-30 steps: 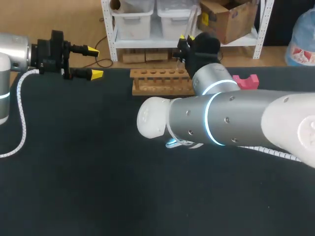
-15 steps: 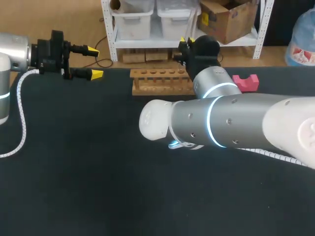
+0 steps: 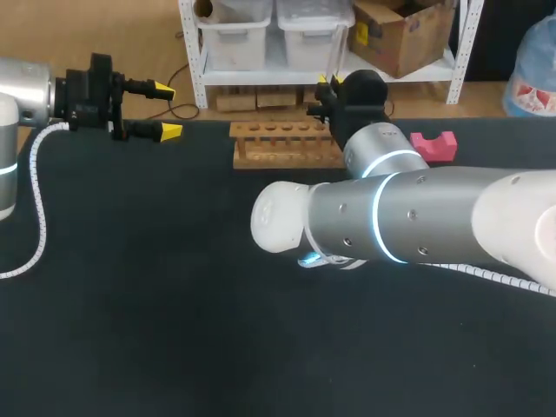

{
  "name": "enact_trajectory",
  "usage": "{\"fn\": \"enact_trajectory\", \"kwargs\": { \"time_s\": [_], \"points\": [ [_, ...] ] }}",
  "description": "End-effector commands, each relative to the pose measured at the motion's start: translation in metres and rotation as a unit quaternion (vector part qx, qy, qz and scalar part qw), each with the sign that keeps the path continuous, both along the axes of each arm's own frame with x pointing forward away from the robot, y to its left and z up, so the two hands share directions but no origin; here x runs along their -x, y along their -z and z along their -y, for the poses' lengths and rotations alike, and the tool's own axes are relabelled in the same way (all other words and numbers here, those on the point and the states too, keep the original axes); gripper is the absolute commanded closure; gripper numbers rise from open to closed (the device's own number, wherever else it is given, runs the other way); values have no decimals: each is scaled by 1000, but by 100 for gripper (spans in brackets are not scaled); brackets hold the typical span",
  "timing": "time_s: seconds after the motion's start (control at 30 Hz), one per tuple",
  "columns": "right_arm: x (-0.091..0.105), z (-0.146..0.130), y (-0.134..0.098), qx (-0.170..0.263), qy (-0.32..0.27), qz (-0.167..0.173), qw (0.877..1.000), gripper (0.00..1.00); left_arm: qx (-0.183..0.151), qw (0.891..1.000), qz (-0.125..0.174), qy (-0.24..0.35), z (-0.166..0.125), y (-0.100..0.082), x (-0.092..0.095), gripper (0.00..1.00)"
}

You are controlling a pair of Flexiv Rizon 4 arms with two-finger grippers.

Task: Grasp the test tube, adjust it, and insert it.

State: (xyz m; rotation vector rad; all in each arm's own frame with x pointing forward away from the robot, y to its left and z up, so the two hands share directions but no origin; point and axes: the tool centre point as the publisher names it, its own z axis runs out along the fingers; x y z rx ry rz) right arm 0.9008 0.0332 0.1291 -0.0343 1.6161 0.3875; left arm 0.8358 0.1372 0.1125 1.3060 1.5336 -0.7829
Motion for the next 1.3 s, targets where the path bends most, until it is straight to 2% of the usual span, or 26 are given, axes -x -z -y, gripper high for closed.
{"fn": "enact_trajectory", "kwargs": {
  "time_s": [0.03,0.33,0.63,0.93,1.3],
  "points": [
    [-3,2,8,1,-1,-4,1000,100,1,1000,1,0,-1,1,1,0],
    [-10,0,20,-3,-4,-10,1000,100,1,1000,1,0,-1,1,1,0],
    [-3,3,28,-2,2,-21,1000,100,1,1000,1,0,-1,1,1,0],
    [6,4,27,9,6,-18,1000,100,1,1000,1,0,-1,1,1,0],
    [8,0,20,27,2,-5,1000,100,1,1000,1,0,-1,1,1,0]
  ]
}}
